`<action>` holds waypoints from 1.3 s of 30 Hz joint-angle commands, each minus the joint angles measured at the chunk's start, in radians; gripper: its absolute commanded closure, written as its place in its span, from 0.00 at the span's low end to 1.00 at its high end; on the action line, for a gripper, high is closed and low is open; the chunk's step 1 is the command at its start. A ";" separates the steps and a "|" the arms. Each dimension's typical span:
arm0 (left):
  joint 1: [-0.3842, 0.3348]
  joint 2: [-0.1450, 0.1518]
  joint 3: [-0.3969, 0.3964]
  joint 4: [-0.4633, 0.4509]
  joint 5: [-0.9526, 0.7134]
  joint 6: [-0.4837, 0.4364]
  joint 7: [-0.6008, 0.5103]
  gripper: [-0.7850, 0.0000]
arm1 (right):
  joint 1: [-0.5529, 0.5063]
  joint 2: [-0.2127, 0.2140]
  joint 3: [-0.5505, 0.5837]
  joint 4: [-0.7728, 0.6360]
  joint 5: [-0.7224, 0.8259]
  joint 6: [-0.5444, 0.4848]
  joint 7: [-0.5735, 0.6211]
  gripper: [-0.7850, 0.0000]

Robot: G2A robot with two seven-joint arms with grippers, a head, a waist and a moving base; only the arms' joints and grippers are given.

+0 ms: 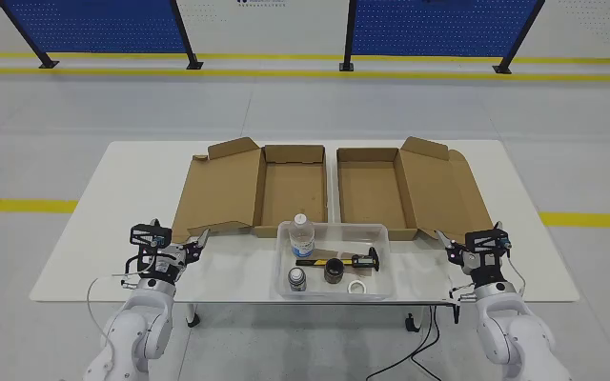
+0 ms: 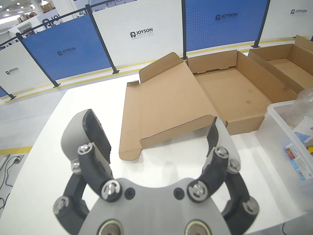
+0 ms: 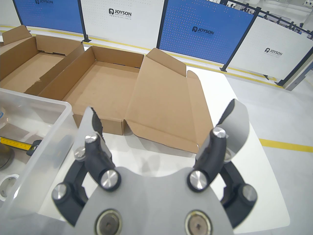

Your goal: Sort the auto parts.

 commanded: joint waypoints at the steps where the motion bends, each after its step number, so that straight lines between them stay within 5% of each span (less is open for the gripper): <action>1: 0.000 0.000 0.000 0.000 0.000 0.000 0.000 0.00 | 0.000 0.000 0.000 0.000 0.000 0.000 0.000 0.00; 15: -0.013 -0.002 0.002 -0.005 -0.018 -0.003 -0.009 0.00 | 0.000 0.000 0.000 0.000 0.000 0.000 0.000 0.00; 18: -0.033 0.004 0.011 -0.023 0.090 -0.045 -0.007 0.00 | 0.000 0.000 0.000 0.000 0.000 0.000 0.000 0.00; 23: -0.136 0.004 0.037 -0.013 0.086 -0.127 -0.027 0.00 | 0.000 0.000 0.000 0.000 0.000 0.000 0.000 0.00; 31: -0.300 -0.006 0.130 -0.006 -0.161 -0.326 -0.149 0.00 | 0.000 0.000 0.000 0.000 0.000 0.000 0.000 0.00; 39: -0.406 -0.014 0.251 0.109 -0.178 -0.444 -0.217 0.00 | 0.000 0.000 0.000 0.000 0.000 0.000 0.000 0.00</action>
